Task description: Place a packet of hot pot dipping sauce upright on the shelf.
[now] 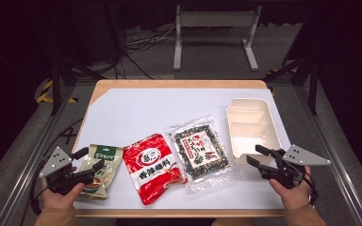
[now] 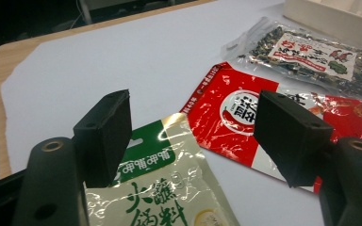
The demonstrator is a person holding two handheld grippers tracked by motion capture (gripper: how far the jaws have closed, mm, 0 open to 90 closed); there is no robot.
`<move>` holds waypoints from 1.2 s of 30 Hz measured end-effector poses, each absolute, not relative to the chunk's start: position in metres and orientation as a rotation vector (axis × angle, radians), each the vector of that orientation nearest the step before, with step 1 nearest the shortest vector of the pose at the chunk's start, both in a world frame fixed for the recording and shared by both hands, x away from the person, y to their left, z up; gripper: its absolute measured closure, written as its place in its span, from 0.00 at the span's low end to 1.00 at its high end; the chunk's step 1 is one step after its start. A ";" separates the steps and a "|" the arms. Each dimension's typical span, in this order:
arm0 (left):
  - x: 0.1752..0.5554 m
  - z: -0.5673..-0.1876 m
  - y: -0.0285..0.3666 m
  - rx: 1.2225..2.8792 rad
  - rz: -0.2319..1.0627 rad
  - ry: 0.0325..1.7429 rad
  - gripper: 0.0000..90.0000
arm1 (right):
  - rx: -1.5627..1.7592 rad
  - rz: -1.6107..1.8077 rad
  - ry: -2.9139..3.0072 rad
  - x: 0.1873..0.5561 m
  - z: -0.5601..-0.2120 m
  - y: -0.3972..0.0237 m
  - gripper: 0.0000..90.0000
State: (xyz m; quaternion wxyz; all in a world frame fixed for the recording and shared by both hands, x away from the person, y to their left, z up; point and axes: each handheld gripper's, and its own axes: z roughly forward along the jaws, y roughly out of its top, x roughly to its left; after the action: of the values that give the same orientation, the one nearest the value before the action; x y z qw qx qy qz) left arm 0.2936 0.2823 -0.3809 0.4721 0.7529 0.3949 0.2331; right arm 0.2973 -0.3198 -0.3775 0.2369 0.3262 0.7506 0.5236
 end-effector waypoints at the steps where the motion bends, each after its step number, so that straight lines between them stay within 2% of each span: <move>1: 0.295 -0.378 0.286 1.844 0.567 0.965 0.32 | 0.892 1.434 2.060 0.298 -0.378 -0.319 0.52; 15: 0.331 -0.360 0.303 1.856 0.527 0.980 0.27 | 0.862 1.414 2.060 0.297 -0.375 -0.313 0.52; 24: 0.358 -0.376 0.320 1.899 0.498 1.084 0.26 | 0.850 1.393 2.064 0.297 -0.376 -0.310 0.52; 36: 0.377 -0.390 0.324 1.936 0.462 1.110 0.26 | 0.845 1.369 2.074 0.299 -0.377 -0.306 0.51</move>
State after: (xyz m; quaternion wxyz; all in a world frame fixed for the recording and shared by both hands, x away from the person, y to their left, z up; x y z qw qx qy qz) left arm 0.3773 0.3237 -0.3896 0.4182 0.7716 0.4425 0.1842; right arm 0.2986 -0.3056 -0.3774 0.2557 0.3113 0.7639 0.5041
